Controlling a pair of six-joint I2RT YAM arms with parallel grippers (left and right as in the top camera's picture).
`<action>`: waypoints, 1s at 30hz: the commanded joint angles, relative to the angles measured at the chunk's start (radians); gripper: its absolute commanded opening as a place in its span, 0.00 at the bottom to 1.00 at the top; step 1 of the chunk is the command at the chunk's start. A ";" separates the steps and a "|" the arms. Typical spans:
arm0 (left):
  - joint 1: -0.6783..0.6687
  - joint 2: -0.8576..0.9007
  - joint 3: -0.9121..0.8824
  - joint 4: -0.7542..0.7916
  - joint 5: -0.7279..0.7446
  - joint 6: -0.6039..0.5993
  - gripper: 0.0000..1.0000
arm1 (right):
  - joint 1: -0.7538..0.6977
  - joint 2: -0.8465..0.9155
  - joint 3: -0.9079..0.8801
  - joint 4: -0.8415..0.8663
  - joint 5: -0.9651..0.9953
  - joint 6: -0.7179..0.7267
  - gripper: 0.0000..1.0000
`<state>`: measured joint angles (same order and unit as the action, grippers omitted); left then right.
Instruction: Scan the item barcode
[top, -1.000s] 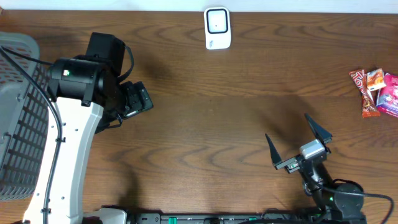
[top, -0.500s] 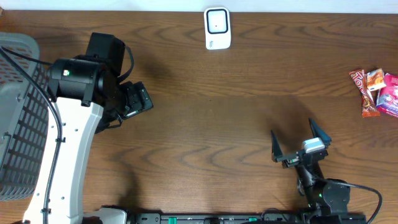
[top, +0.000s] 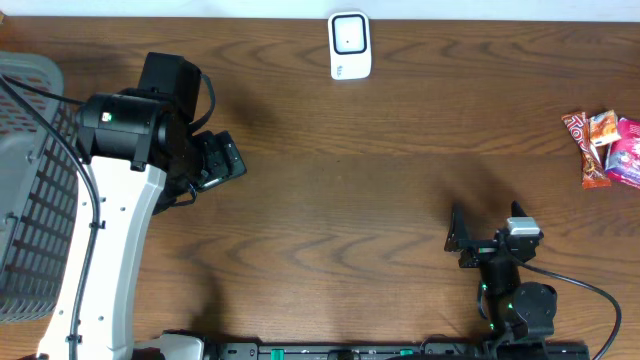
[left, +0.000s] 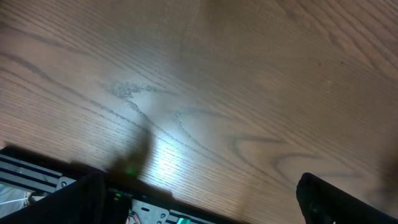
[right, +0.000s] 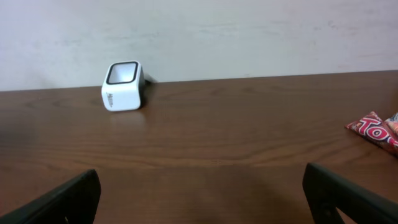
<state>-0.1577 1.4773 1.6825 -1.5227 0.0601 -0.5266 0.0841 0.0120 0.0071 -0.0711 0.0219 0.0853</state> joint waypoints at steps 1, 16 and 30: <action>0.004 0.006 0.006 -0.006 -0.017 0.002 0.98 | -0.001 -0.007 -0.002 -0.008 0.002 -0.035 0.99; 0.004 0.006 0.006 -0.006 -0.017 0.002 0.98 | -0.010 -0.007 -0.002 -0.009 -0.013 -0.063 0.99; 0.004 0.006 0.006 -0.006 -0.017 0.002 0.98 | -0.014 -0.007 -0.002 -0.009 -0.013 -0.064 0.99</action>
<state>-0.1577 1.4773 1.6825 -1.5223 0.0601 -0.5266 0.0757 0.0120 0.0071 -0.0715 0.0147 0.0368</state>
